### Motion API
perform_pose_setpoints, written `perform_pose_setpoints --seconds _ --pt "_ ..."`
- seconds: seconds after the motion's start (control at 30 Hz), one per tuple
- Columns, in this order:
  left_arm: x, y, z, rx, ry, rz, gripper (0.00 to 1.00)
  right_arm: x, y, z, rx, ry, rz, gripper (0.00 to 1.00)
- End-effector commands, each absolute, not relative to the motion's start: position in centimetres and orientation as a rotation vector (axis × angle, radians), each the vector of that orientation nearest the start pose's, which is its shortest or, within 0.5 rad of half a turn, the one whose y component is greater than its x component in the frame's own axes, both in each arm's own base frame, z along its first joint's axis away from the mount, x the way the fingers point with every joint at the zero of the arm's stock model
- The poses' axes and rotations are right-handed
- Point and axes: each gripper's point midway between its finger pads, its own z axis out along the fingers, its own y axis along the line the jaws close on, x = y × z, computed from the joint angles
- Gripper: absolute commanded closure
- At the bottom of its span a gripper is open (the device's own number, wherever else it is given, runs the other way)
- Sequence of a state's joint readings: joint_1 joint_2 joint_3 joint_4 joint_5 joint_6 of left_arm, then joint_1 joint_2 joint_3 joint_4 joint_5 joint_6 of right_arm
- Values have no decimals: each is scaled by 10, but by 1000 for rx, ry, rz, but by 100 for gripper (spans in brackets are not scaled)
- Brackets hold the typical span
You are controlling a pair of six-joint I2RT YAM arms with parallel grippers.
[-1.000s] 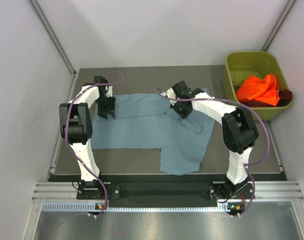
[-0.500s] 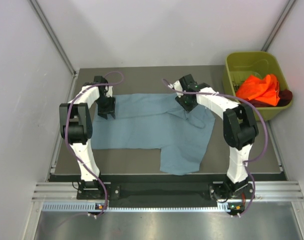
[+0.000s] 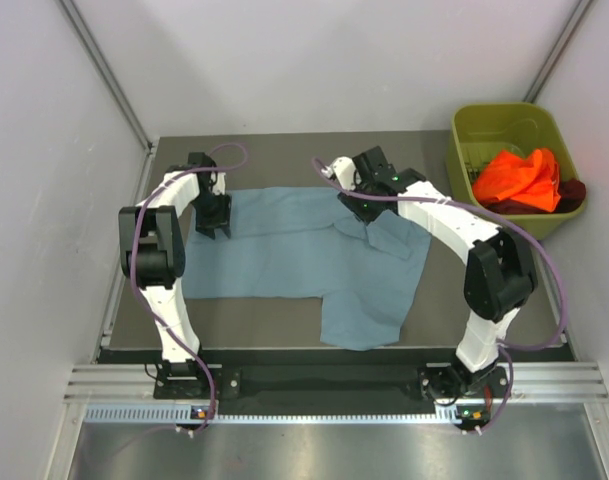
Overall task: Fold and stack the t-shirts
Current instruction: Fold the tshirt
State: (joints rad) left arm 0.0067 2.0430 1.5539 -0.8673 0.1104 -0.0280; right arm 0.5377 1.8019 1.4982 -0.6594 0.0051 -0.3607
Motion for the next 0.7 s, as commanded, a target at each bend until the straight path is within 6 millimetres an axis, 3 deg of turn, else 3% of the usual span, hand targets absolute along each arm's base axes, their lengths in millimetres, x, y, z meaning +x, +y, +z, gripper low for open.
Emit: perform_pose_setpoints --seconds 0.0,0.07,0.2,0.67 --pt "401 -14 52 -44 2873 -152 48 356 244 127 -1226 2238 242 71" --pt "400 -13 52 -50 2875 -145 48 344 248 117 -1245 2263 287 72" --pt "399 -12 56 -41 2868 -135 48 341 247 98 -1262 2315 293 72" --pt "395 -9 55 -39 2873 -104 48 379 210 68 -1177 2426 132 74"
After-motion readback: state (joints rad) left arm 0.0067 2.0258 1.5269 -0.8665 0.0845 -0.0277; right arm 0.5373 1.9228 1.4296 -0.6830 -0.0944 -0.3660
